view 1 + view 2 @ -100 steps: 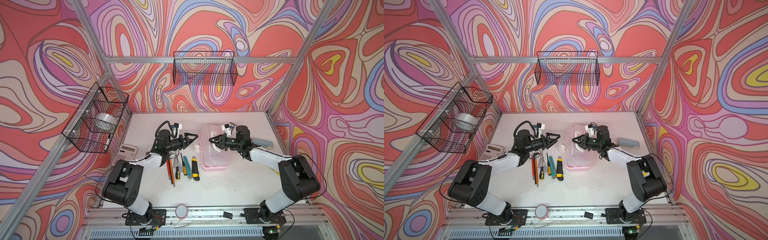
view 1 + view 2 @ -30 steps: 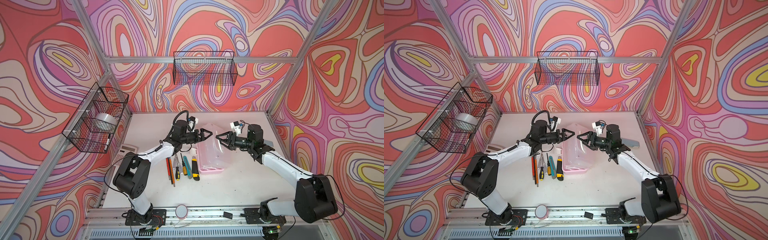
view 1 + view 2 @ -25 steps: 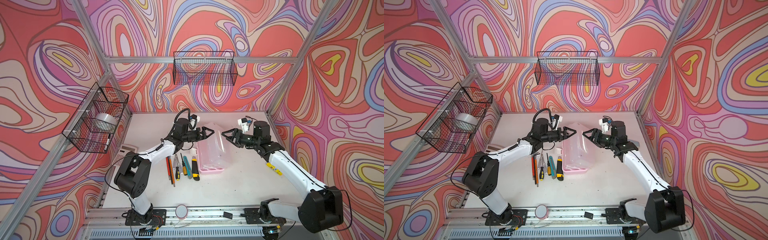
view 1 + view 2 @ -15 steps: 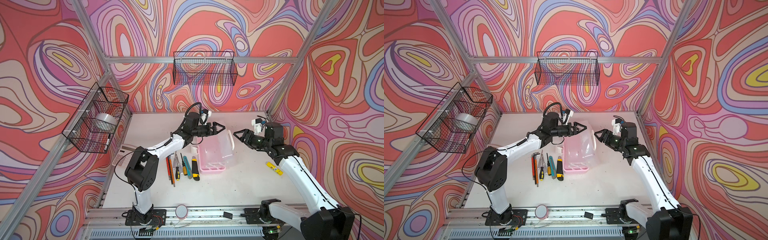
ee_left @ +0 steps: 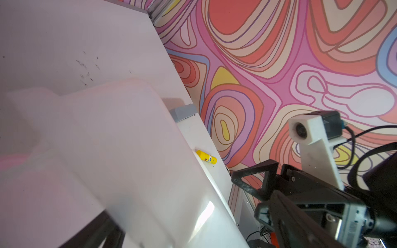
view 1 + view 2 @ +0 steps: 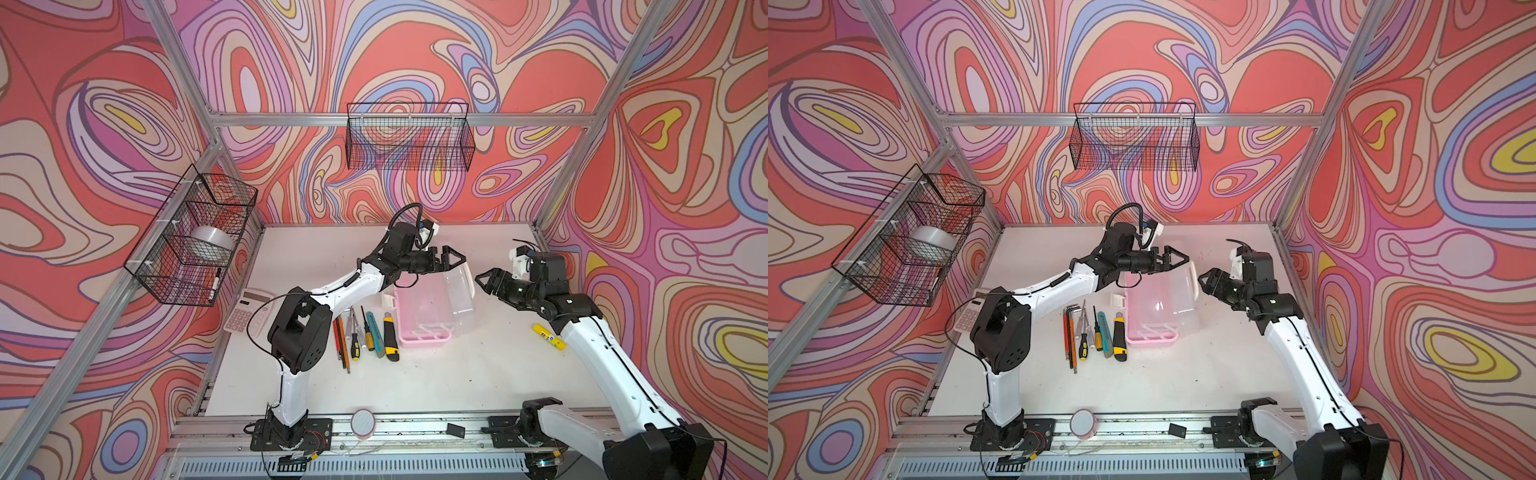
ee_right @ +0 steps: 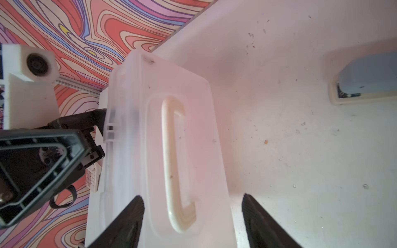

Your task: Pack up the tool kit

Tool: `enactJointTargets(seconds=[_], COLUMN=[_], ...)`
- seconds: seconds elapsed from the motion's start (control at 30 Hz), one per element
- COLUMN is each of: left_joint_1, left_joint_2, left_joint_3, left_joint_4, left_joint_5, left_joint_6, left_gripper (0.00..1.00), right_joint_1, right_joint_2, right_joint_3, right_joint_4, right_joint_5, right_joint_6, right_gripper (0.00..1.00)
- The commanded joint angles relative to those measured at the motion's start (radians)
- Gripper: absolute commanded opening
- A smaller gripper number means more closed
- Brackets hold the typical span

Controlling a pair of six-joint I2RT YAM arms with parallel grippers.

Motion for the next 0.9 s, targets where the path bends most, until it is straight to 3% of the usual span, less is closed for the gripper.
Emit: enactJointTargets(seconds=[0.0,0.13,0.23,0.57,0.87], left_joint_1=[0.009,0.018,0.017,0.016,0.018], left_joint_2=[-0.056,-0.073,-0.058,-0.029,-0.018], left_joint_3=[0.015,0.015,0.071,0.16,0.196], left_joint_4=[-0.078,-0.097,-0.153,-0.187,-0.205], left_joint_5=[-0.039,-0.06,-0.068,-0.074,-0.055], left_joint_6=[0.073,0.084,0.101,0.081,0.079], left_gripper=[1.0,1.0,1.0,1.0,1.0], right_joint_1=[-0.004,0.008,0.07,0.452,0.567], right_joint_2=[-0.016,-0.026,-0.022,0.044,0.15], right_joint_3=[0.067,0.12,0.163,0.277,0.279], right_joint_4=[-0.073,-0.113,-0.159,-0.272,-0.326], right_joint_5=[0.043,0.026,0.081,0.432,0.633], right_joint_6=[-0.082,-0.122,-0.157,-0.153,-0.153], right_gripper=[0.79,0.84,0.85,0.93,0.96])
